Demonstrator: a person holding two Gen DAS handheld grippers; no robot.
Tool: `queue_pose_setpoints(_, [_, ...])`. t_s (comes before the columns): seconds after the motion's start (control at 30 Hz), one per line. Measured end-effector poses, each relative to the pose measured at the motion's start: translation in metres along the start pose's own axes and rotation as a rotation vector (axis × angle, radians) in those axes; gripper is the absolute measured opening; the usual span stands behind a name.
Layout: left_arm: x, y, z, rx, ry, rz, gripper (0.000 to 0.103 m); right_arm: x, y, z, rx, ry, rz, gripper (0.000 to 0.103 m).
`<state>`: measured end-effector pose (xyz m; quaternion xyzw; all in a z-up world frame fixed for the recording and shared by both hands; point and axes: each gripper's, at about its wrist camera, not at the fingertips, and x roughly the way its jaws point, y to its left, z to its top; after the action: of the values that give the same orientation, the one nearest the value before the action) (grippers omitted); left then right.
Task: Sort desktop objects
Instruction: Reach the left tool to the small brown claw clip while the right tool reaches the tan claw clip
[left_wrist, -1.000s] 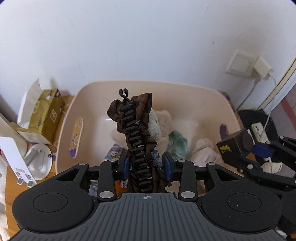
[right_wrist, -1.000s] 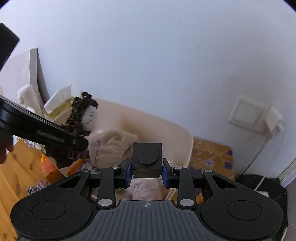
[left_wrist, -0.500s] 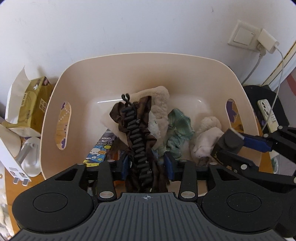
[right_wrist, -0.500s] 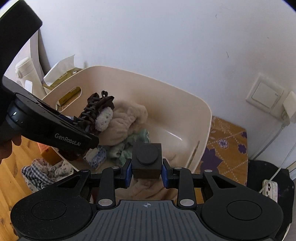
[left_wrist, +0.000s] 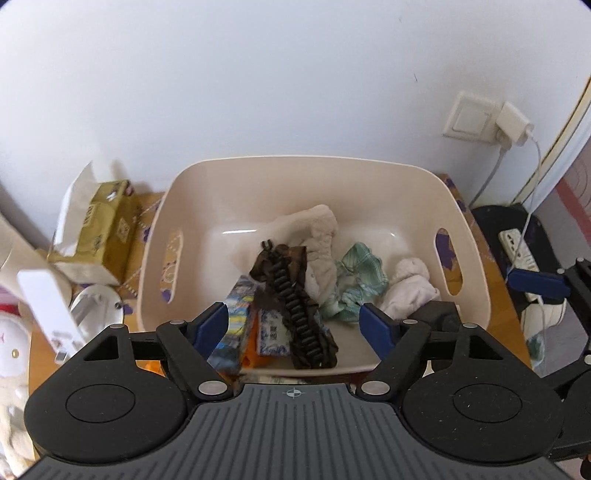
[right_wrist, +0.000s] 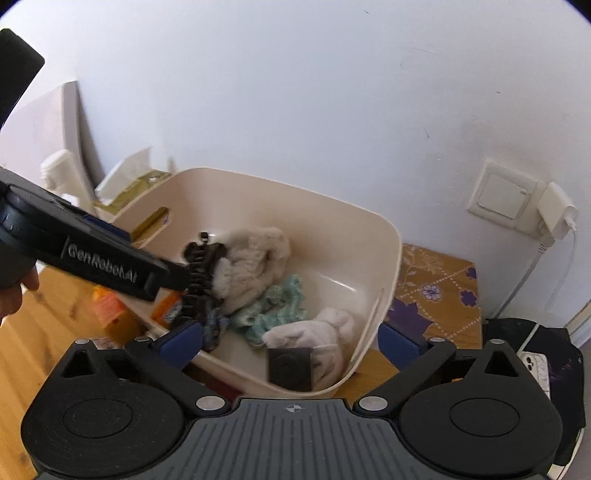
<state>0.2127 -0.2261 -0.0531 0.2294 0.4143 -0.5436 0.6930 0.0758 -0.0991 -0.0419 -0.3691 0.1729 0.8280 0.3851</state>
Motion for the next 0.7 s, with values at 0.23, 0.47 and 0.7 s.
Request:
queue_pose_setpoints(0.23, [-0.038, 0.020, -0.020, -0.003, -0.019, 0.010, 0.082, -0.022, 0.018, -0.009, -0.065, 0.025, 0.001, 0.103])
queue_pose_setpoints(0.47, [-0.056, 0.039, -0.056, -0.012, 0.009, 0.017, 0.082, -0.040, 0.033, -0.035, -0.075, 0.054, 0.001, 0.103])
queue_pose_setpoints(0.7, [-0.063, 0.054, -0.105, -0.019, 0.043, 0.023, 0.082, -0.052, 0.039, -0.064, -0.035, 0.081, -0.003, 0.103])
